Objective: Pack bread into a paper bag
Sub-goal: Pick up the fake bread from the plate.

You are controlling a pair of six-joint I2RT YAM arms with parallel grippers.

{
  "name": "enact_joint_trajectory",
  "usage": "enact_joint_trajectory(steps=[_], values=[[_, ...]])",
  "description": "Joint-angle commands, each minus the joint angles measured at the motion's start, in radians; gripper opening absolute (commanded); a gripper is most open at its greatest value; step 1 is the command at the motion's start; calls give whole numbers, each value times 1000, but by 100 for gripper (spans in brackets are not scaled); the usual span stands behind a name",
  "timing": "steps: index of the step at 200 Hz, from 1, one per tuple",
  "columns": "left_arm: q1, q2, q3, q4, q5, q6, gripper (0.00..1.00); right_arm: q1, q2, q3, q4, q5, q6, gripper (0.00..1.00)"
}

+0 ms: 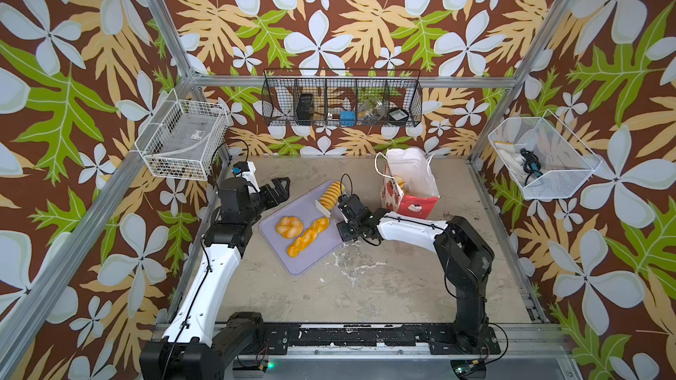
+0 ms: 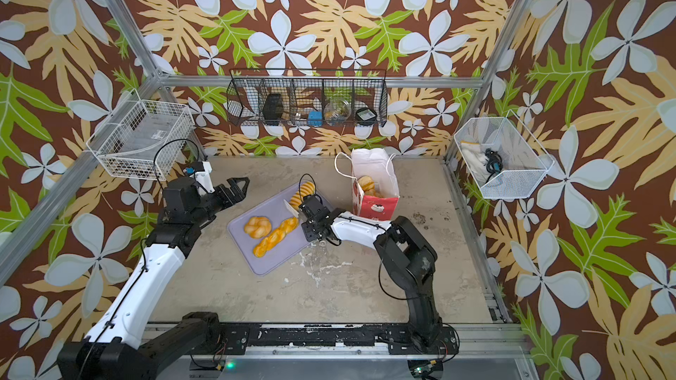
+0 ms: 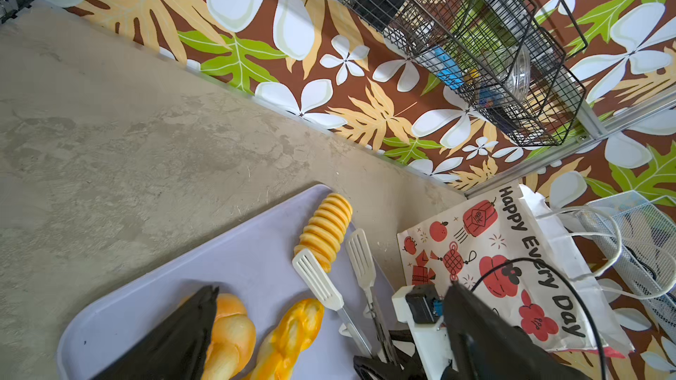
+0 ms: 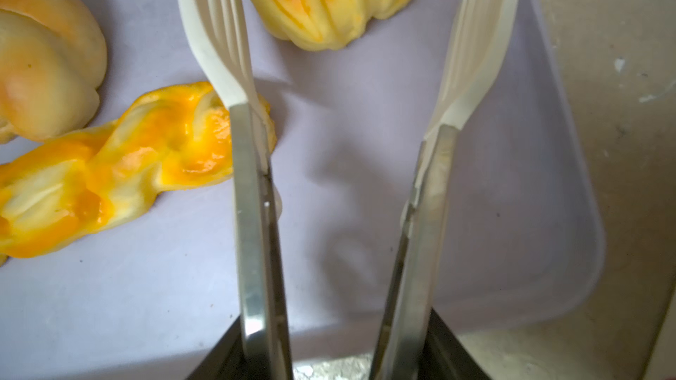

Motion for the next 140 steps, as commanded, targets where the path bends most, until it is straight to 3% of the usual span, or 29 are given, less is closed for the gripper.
enact_joint_trajectory(steps=[1, 37, 57, 96, 140], values=[[1, 1, 8, 9, 4, 5, 100, -2, 24, 38, -8, -30, 0, 53], [1, -2, 8, 5, -1, 9, 100, -3, 36, 53, -68, -7, -9, 15], [1, 3, 9, 6, -3, 9, 100, -2, 14, 24, -86, 5, -16, 0], [1, 5, 12, 9, -1, 7, 100, -2, -119, -84, -104, -4, -57, 0], [1, 14, 18, 19, -1, -1, 100, 32, -373, -141, -131, 3, -142, 0]])
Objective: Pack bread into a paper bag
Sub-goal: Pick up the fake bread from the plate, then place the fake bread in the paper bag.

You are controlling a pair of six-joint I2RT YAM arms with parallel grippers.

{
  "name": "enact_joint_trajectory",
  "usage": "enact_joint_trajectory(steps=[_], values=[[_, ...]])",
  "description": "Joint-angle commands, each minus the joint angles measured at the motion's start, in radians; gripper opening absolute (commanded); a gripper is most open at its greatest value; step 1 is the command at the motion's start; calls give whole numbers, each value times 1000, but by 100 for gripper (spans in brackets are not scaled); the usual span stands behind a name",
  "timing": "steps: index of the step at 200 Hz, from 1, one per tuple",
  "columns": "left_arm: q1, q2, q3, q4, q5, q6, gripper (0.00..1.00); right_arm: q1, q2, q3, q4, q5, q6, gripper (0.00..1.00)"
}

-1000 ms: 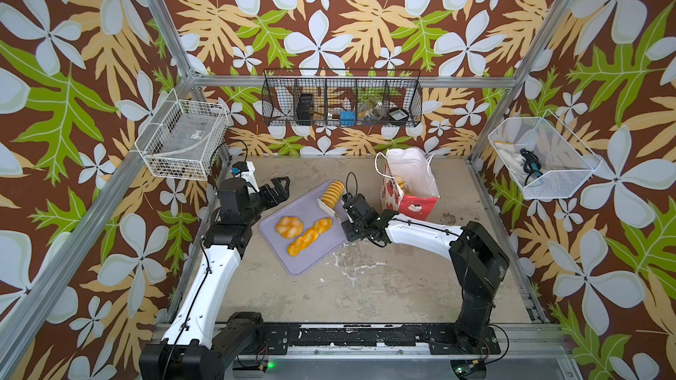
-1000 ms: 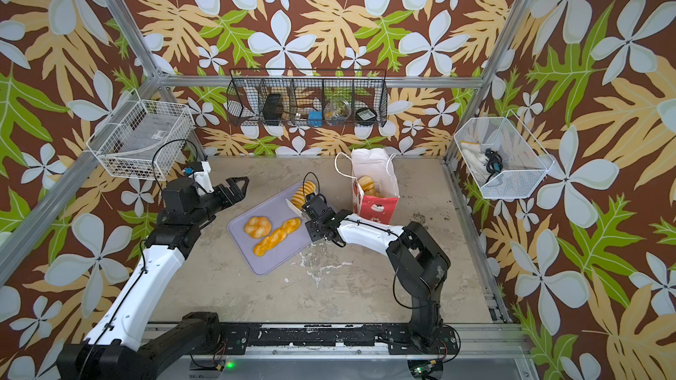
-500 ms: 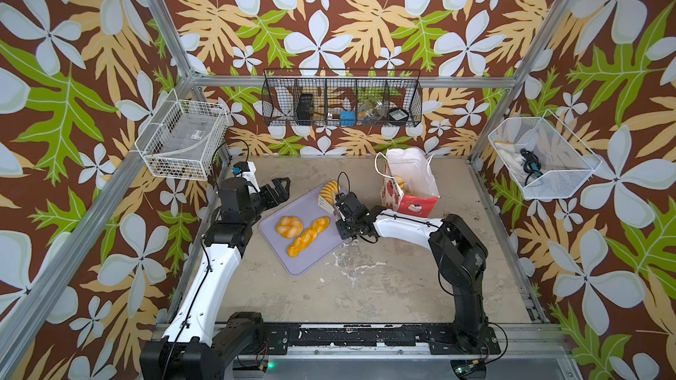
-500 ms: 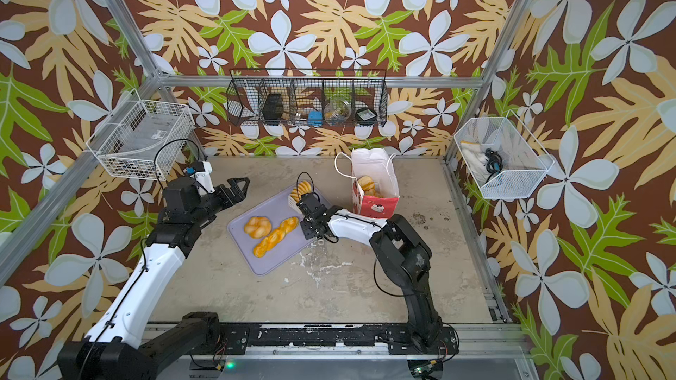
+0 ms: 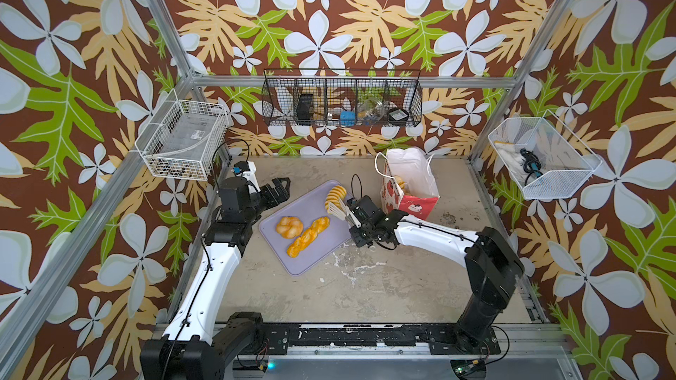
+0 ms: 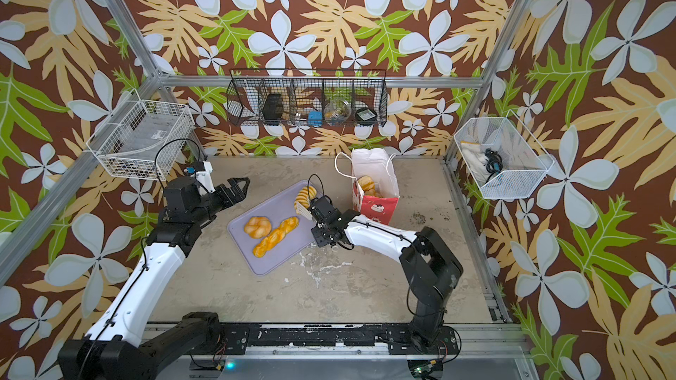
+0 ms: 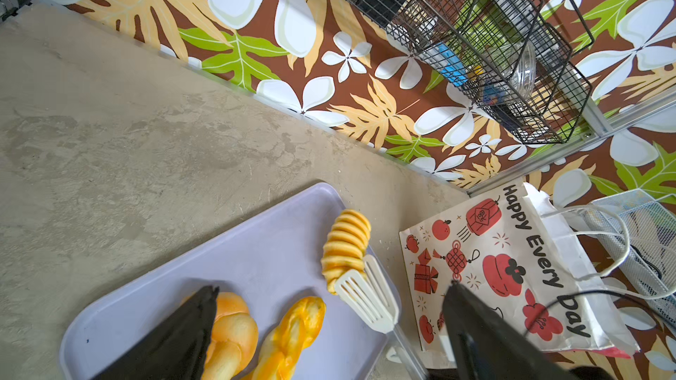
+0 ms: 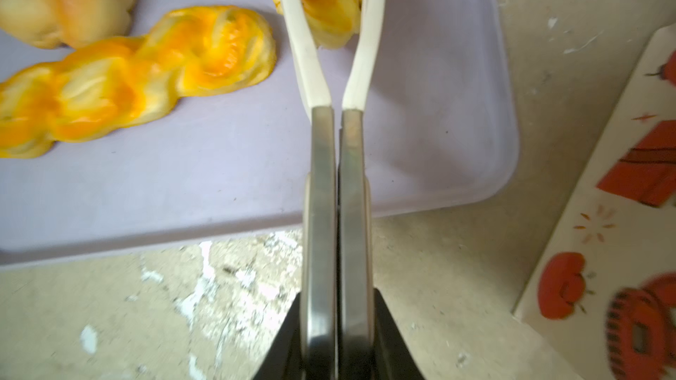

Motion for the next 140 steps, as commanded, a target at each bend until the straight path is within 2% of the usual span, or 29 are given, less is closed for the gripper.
enact_joint_trajectory(steps=[1, 46, 100, 140], values=[[0, 5, 12, 26, -1, -4, 100, 24, -106, 1, 8, 17, -72, 0], [0, 8, 19, 42, 0, -14, 100, 43, -311, 98, -55, 152, -123, 0], [0, 5, 19, 44, -9, -15, 100, 42, -567, 106, -29, 542, -116, 0], [1, 5, 15, 49, -6, -23, 100, 35, -656, 53, -110, 600, -81, 0]])
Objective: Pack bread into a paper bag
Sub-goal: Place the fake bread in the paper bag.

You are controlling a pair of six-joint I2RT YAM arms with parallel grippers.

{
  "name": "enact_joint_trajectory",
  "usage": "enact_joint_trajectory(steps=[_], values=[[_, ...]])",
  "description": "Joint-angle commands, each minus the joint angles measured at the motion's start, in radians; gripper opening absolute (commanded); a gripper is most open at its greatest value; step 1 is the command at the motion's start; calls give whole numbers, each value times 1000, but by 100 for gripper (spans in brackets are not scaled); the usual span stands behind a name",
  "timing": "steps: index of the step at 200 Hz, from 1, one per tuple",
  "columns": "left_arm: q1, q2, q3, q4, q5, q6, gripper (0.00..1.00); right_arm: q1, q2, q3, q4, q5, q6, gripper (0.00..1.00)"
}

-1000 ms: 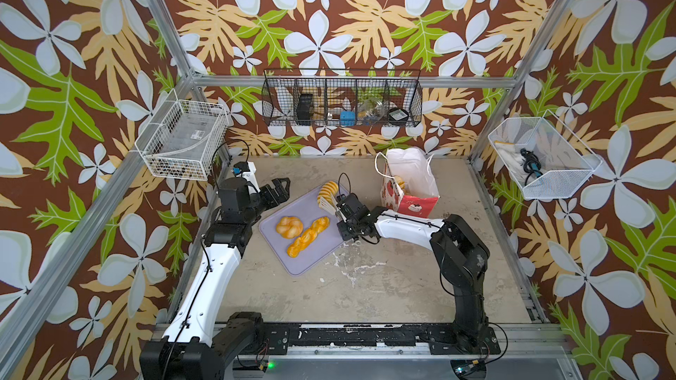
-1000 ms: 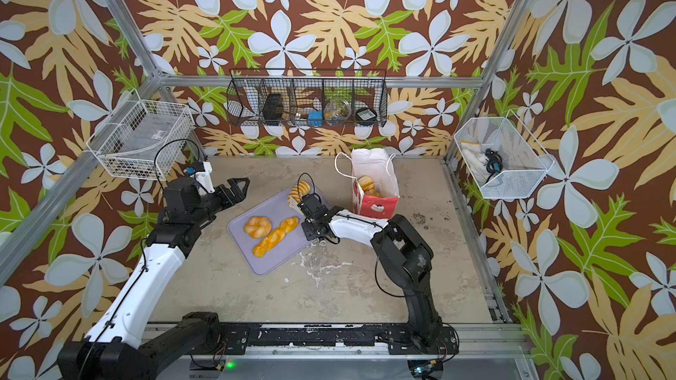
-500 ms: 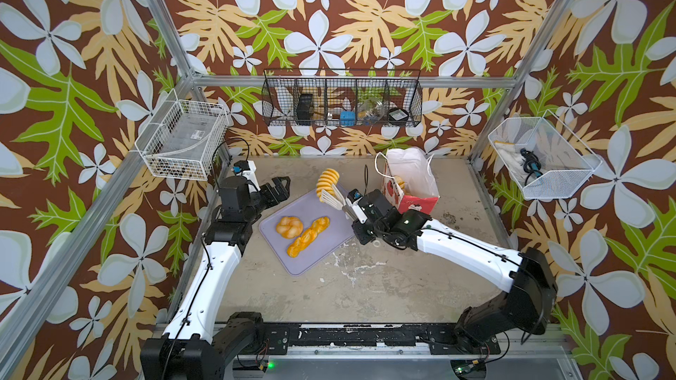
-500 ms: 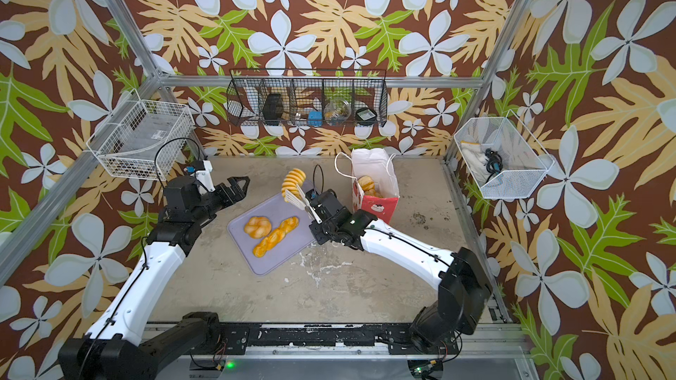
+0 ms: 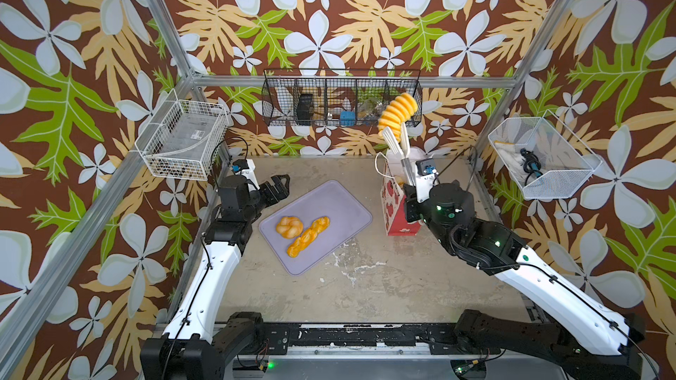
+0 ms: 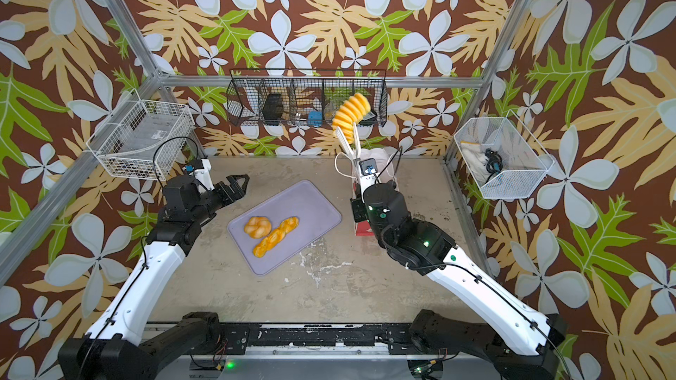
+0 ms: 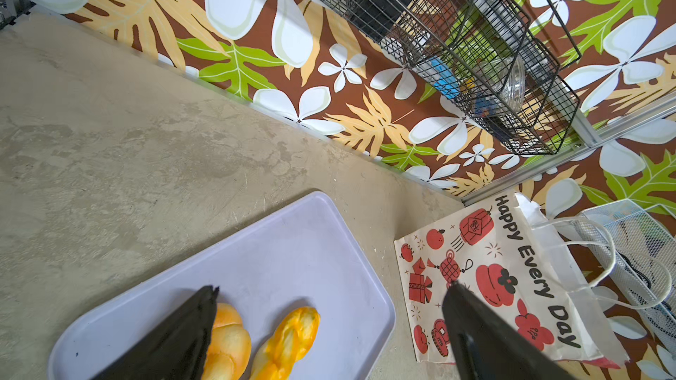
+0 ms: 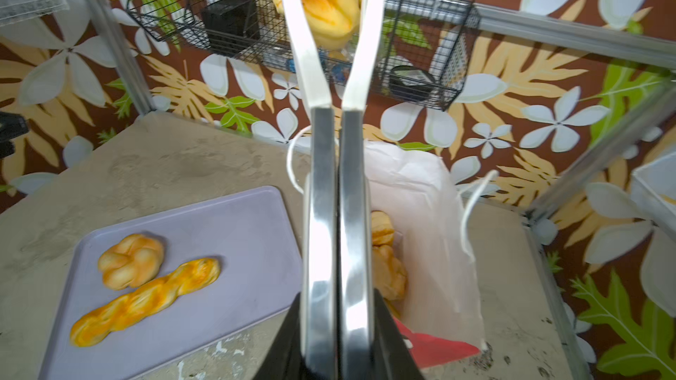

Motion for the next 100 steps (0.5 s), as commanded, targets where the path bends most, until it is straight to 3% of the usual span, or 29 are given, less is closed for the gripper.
enact_joint_trajectory(steps=[1, 43, 100], values=[[0, -3, 2, 26, -3, -5, 100, -2, -20, -24, -45, 89, 29, 0], [0, -3, 6, 26, 4, -8, 100, -4, -55, -93, -181, 56, 140, 0], [0, 3, 6, 27, 18, -14, 100, -14, -110, -170, -287, 103, 219, 0]])
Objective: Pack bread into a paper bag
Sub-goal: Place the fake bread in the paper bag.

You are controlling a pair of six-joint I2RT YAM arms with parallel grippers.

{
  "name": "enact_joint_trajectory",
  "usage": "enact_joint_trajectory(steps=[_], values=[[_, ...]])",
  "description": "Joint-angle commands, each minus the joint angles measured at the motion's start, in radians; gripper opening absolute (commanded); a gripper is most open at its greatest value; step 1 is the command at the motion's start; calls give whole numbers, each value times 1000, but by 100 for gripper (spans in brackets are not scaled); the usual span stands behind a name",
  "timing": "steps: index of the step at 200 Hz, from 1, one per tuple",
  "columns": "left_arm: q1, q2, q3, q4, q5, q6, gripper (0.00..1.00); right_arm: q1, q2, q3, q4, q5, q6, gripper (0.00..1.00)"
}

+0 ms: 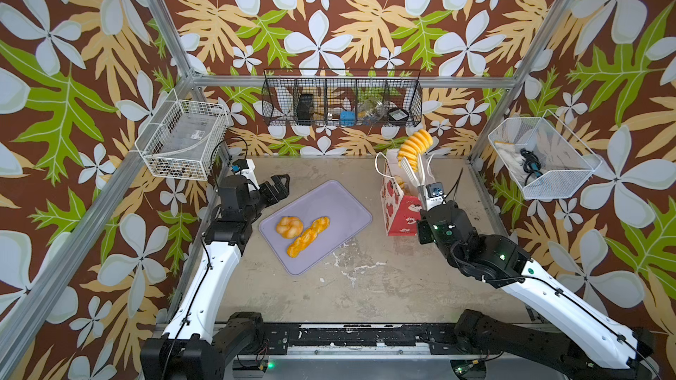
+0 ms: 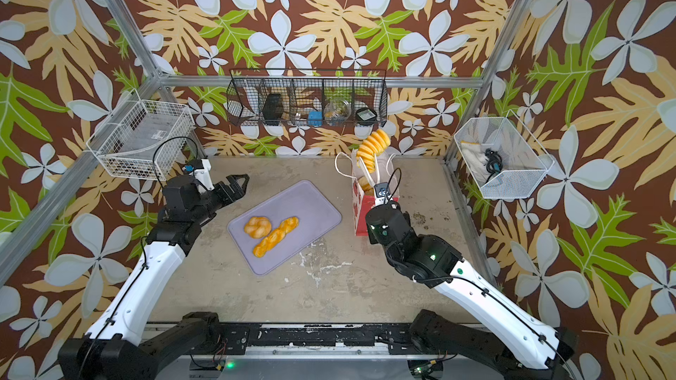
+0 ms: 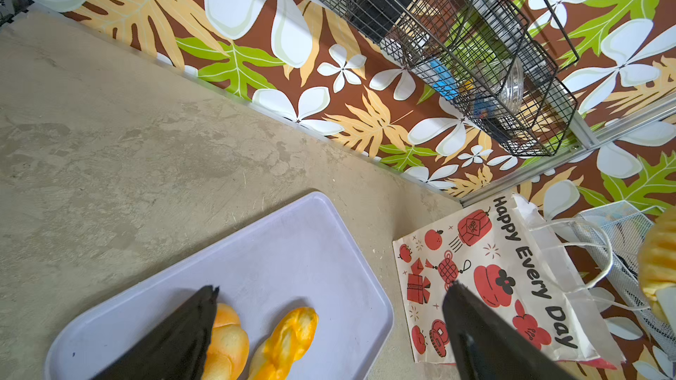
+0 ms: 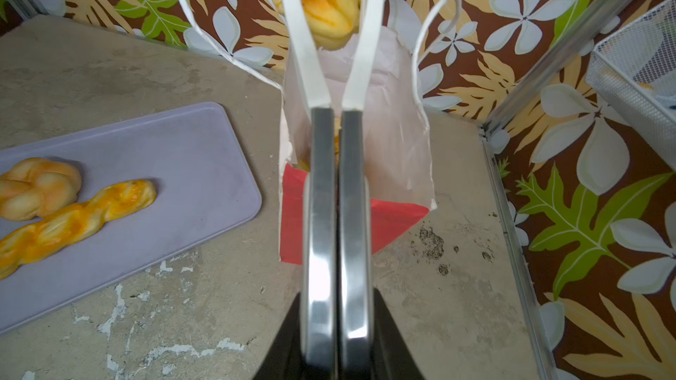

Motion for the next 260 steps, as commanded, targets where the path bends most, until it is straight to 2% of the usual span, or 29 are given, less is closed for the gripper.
enact_joint_trajectory(steps=[1, 21, 62, 76, 216, 243, 260], values=[[1, 2, 6, 23, 15, -6, 100, -2, -6, -15, -31, 47, 49, 0], [1, 5, 7, 23, 20, -7, 100, -4, -1, -31, -45, 47, 59, 0], [1, -1, -1, 23, 23, -8, 100, -6, 0, -54, -36, 48, 66, 32], [1, -1, -4, 23, 26, -9, 100, -6, 0, -51, -34, 49, 62, 37], [0, -34, -11, 7, 14, -2, 100, -16, 21, -32, -5, 61, -1, 48], [1, -34, -12, 7, 12, -2, 100, -15, 14, -27, 14, 47, -14, 47], [2, -33, -15, 10, 12, -3, 100, -16, -2, -14, 52, 29, -49, 37]])
